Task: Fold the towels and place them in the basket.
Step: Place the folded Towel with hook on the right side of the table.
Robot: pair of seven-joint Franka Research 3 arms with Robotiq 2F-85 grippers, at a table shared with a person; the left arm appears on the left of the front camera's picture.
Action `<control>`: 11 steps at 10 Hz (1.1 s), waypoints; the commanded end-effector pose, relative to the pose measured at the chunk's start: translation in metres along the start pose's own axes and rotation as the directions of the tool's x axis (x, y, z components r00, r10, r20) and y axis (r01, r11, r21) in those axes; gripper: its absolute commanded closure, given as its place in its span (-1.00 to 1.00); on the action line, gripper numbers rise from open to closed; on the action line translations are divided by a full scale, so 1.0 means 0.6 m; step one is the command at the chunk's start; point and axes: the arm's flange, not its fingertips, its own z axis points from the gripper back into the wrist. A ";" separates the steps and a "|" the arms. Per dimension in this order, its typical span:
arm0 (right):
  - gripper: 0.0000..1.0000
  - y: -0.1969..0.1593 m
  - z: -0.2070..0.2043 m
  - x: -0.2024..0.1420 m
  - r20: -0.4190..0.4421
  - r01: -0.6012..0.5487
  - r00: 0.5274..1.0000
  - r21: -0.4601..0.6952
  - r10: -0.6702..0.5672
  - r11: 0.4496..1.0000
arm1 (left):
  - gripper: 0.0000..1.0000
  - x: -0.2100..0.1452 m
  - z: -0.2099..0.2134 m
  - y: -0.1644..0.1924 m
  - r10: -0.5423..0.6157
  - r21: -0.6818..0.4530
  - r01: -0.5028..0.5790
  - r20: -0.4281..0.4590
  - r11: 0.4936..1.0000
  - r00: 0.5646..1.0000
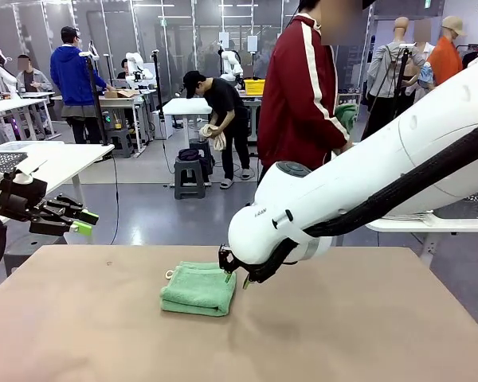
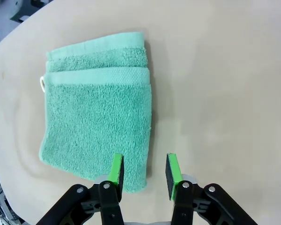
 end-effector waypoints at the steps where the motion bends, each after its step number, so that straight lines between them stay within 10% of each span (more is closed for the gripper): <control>1: 0.05 0.006 -0.027 0.023 0.020 -0.007 1.000 0.008 0.007 1.000 | 0.04 0.003 0.001 -0.003 0.000 0.006 0.000 0.009 1.000 1.000; 11: 0.05 0.011 -0.090 0.046 -0.012 -0.001 1.000 0.036 0.002 0.999 | 0.04 0.003 0.001 -0.003 0.000 0.006 0.000 0.009 1.000 1.000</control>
